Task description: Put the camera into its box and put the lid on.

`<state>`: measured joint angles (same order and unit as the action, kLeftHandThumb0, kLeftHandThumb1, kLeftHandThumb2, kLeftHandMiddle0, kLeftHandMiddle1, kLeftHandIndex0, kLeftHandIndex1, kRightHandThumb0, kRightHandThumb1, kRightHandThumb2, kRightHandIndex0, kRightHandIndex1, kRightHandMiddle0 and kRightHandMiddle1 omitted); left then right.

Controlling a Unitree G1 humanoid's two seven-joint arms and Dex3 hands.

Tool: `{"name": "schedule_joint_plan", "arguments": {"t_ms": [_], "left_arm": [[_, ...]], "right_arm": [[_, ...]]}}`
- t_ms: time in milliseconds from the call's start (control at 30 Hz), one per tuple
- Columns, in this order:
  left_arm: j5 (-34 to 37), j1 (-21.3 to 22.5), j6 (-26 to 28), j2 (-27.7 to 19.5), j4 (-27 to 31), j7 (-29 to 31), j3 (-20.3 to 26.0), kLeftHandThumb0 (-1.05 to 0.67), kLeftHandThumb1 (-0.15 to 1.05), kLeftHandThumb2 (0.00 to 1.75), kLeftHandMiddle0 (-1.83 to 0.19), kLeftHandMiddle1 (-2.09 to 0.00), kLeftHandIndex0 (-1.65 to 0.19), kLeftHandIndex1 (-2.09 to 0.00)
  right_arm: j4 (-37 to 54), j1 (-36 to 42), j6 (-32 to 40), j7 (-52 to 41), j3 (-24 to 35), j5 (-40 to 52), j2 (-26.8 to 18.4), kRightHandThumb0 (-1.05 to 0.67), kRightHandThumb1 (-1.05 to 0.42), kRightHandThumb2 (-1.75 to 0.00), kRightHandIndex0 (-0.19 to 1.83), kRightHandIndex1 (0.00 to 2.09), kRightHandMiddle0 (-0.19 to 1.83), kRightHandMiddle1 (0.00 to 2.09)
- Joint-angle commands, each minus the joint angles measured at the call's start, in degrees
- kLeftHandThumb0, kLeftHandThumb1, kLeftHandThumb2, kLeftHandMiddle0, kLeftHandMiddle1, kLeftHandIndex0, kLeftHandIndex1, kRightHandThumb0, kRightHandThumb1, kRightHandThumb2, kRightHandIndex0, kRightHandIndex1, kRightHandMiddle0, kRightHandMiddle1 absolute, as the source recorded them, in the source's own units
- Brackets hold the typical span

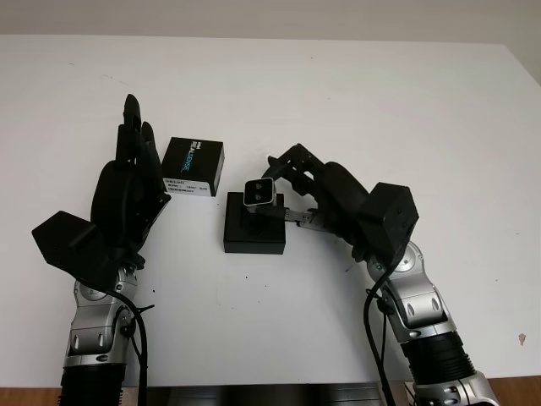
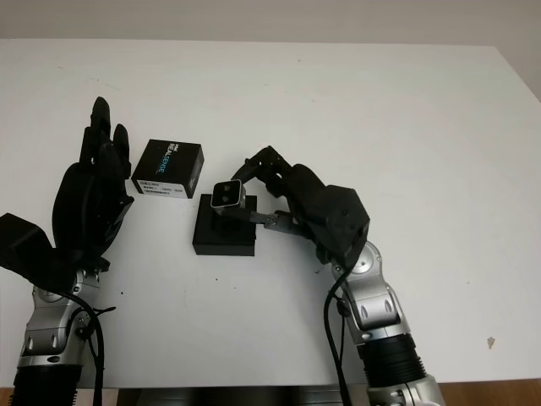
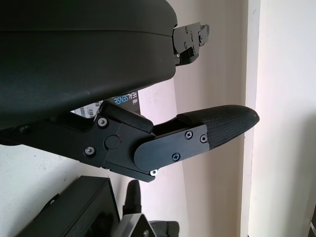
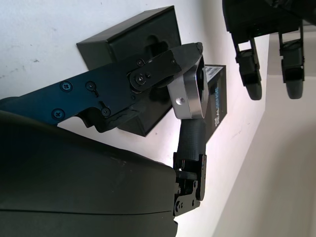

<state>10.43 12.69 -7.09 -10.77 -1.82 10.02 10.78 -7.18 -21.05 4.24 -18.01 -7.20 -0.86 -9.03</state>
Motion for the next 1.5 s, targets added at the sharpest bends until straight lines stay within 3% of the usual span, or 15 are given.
{"name": "schedule_joint_plan", "arguments": {"t_ms": [0,400,900,1467], "left_arm": [[0.25,-0.78,-0.03,-0.19,0.64,-0.01,0.39,-0.77,1.05,0.73,0.19,0.00,0.19,0.00],[0.38,-0.67,-0.14,-0.41,0.23,0.28,0.75,-0.76,1.05,0.73,0.19,0.00,0.19,0.00],[0.08,-0.35,0.09,-0.83,-0.11,0.25,1.23,-0.76,1.05,0.72,0.19,0.00,0.19,0.00],[0.00,-0.47,1.00,-0.87,0.47,-0.03,1.17,-0.76,1.05,0.72,0.19,0.00,0.19,0.00]], "right_arm": [[-0.55,0.28,-1.10,0.07,0.20,0.57,0.63,-0.46,-1.04,-0.06,0.17,0.04,0.16,2.05],[-3.23,0.32,-3.16,0.36,0.07,0.47,1.50,-0.47,-1.05,-0.08,0.17,0.04,0.13,2.04],[-3.45,0.61,-1.09,-1.57,0.15,2.85,2.91,-0.45,-1.05,-0.07,0.14,0.03,0.12,1.96],[-4.67,0.43,-0.59,-2.58,0.14,3.35,3.03,-0.44,-1.05,-0.09,0.12,0.03,0.12,2.00]]}}
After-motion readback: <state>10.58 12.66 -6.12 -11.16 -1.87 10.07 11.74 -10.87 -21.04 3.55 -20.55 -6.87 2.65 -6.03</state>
